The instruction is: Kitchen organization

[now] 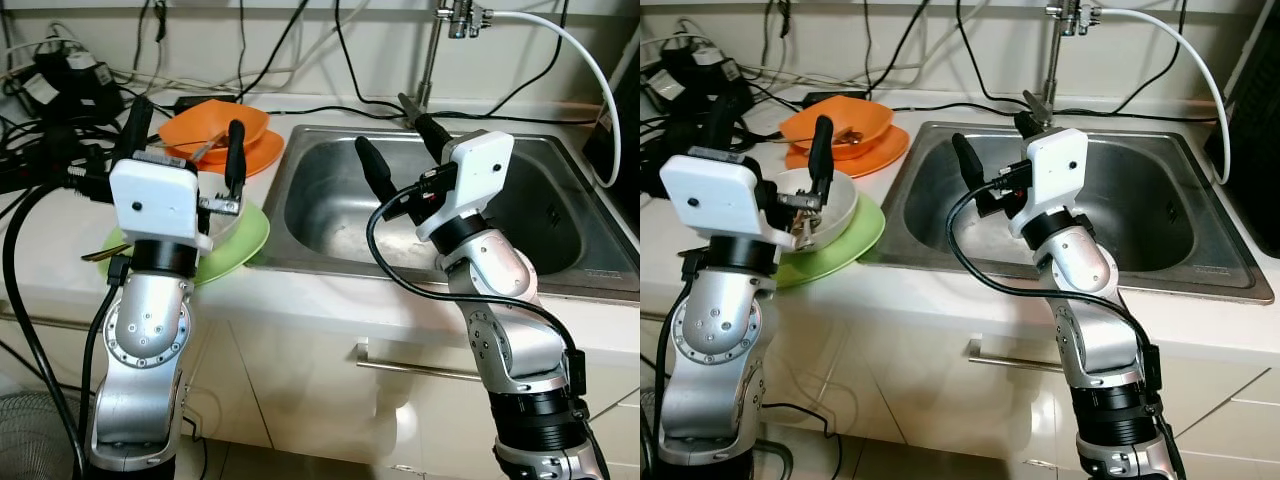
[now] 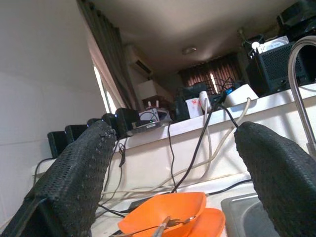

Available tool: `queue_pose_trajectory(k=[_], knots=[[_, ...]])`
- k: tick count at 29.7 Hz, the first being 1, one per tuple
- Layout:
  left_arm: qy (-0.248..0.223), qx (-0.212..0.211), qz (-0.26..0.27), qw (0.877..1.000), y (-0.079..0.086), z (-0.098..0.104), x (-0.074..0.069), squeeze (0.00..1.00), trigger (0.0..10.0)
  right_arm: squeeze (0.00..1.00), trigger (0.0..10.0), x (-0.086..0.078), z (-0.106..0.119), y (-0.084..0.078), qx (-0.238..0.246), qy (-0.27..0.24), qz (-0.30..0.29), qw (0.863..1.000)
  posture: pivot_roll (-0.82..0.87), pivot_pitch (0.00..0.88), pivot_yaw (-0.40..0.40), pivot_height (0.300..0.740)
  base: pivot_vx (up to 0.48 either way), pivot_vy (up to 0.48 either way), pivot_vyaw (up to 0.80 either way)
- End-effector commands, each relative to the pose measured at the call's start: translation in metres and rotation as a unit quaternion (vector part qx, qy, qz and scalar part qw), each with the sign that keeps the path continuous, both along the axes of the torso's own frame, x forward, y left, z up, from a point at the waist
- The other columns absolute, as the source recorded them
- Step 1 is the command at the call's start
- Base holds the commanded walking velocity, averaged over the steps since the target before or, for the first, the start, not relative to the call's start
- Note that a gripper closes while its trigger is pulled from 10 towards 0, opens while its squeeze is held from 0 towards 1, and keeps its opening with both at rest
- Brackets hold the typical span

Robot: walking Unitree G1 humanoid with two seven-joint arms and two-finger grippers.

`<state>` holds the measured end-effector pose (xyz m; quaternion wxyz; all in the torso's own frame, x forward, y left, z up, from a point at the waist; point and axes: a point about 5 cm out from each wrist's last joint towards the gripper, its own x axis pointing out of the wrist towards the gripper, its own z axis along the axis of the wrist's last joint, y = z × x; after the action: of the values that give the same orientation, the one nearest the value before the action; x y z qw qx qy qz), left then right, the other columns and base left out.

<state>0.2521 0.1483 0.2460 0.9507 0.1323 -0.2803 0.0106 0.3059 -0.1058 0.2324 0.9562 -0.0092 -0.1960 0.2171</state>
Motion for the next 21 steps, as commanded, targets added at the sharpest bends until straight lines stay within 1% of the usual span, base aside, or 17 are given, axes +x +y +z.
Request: queue_pose_trajectory(k=[1, 4, 7, 12, 15, 17, 18, 21], knots=[[0.004, 0.005, 0.018, 1.0, 0.005, -0.003, 0.001, 0.0, 10.0, 0.0, 10.0, 0.0, 0.001, -0.002, -0.002, 0.0, -0.001, 1.0, -0.07, 0.027, 0.056, 0.74, 0.0, 0.0, 0.0], [0.017, -0.001, 0.028, 0.999, 0.009, -0.009, 0.002, 0.0, 10.0, 0.0, 10.0, 0.0, 0.0, -0.002, -0.001, 0.002, -0.001, 1.0, -0.07, 0.026, 0.056, 0.74, 0.0, 0.0, 0.0], [0.035, -0.02, 0.05, 0.998, 0.015, -0.016, 0.003, 0.0, 10.0, 0.0, 10.0, 0.0, -0.001, -0.003, -0.001, 0.005, 0.002, 1.0, -0.07, 0.025, 0.058, 0.74, 0.0, 0.0, 0.0], [0.032, -0.022, 0.057, 0.998, 0.018, -0.015, 0.003, 0.0, 10.0, 0.0, 10.0, -0.001, -0.002, -0.003, 0.004, 0.015, 0.011, 1.0, -0.08, 0.025, 0.058, 0.74, 0.0, 0.0, 0.0], [0.018, -0.01, 0.054, 0.998, 0.017, -0.012, -0.002, 0.0, 10.0, 0.0, 10.0, -0.002, -0.005, -0.003, 0.005, 0.03, 0.029, 0.999, -0.08, 0.024, 0.057, 0.74, 0.0, 0.0, 0.0], [0.02, 0.002, 0.049, 0.999, 0.017, -0.015, -0.008, 0.0, 10.0, 0.0, 10.0, -0.002, -0.007, -0.004, -0.001, 0.037, 0.037, 0.999, -0.08, 0.024, 0.057, 0.74, 0.0, 0.0, 0.0], [0.02, 0.002, 0.049, 0.999, 0.017, -0.015, -0.008, 0.0, 10.0, 0.0, 10.0, -0.002, -0.007, -0.004, -0.001, 0.037, 0.037, 0.999, -0.08, 0.024, 0.057, 0.74, 0.0, 0.0, 0.0], [0.031, 0.019, 0.037, 0.999, 0.016, -0.023, -0.017, 0.0, 10.0, 0.0, 10.0, -0.002, -0.011, -0.005, -0.011, 0.055, 0.053, 0.997, -0.06, 0.027, 0.048, 0.74, 0.0, 0.0, 0.0]])
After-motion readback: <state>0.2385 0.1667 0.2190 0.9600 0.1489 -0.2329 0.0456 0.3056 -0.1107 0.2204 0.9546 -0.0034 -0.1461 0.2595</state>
